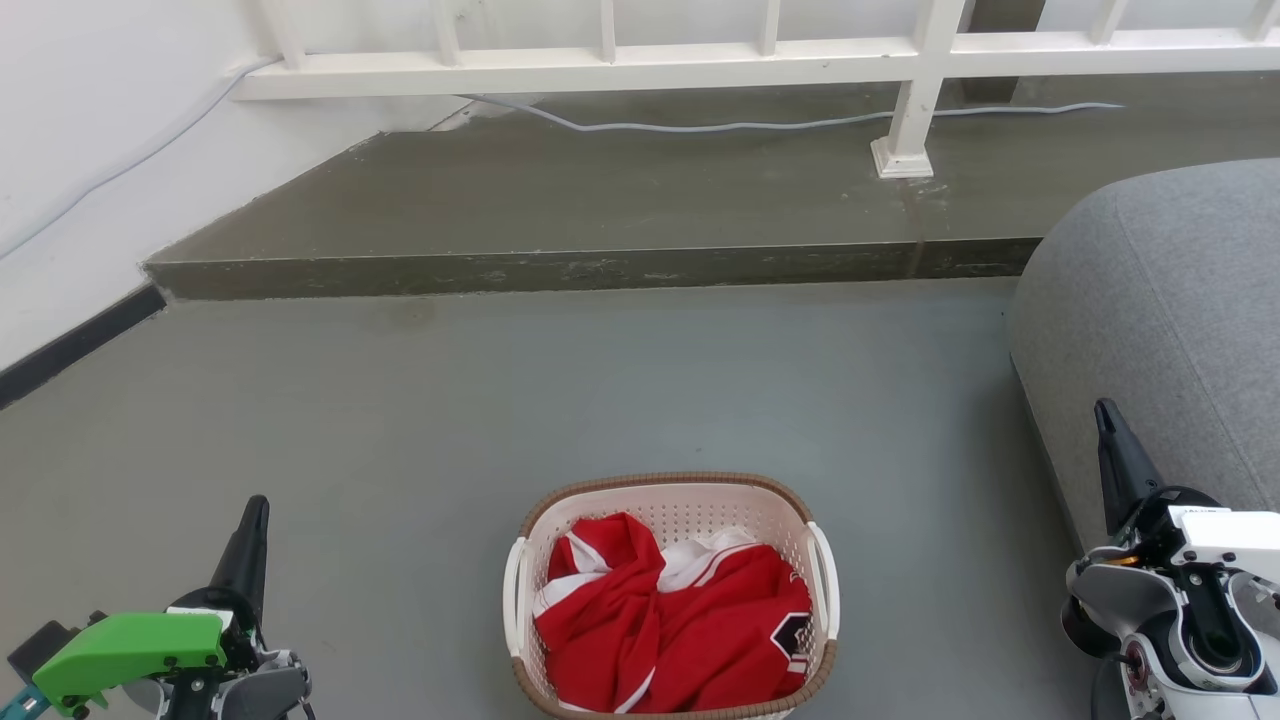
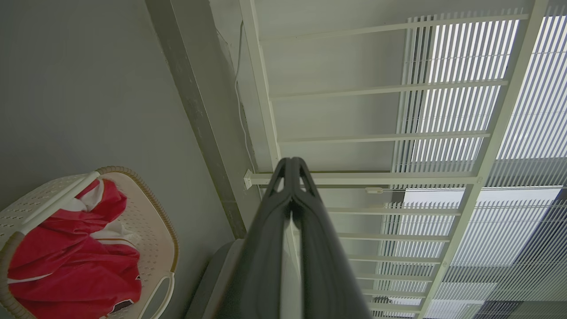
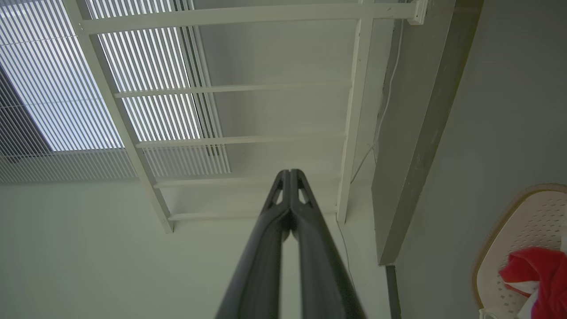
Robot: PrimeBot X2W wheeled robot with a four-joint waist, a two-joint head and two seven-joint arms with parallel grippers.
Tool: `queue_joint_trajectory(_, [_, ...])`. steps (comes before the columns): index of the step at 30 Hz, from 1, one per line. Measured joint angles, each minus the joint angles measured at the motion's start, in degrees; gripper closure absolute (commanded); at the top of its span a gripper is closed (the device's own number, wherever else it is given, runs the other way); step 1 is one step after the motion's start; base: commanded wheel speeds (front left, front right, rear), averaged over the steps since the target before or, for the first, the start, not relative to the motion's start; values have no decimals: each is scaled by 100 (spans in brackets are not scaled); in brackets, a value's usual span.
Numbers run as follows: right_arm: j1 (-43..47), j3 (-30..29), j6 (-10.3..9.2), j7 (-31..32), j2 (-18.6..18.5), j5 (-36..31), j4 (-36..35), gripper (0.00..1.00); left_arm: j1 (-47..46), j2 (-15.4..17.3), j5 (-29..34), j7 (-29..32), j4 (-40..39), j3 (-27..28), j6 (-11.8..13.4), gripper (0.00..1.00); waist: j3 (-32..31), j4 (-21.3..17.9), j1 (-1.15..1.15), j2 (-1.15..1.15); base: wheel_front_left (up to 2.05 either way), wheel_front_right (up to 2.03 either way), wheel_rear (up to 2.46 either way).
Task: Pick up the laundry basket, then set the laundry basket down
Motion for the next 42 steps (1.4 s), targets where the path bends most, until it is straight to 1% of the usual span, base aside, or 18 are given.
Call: queue_joint_trajectory(42, [-4, -26, 1, 7, 8, 0, 41, 100, -31, -41, 0, 27, 37, 27, -1, 100, -2, 0, 0, 0, 0, 0, 0])
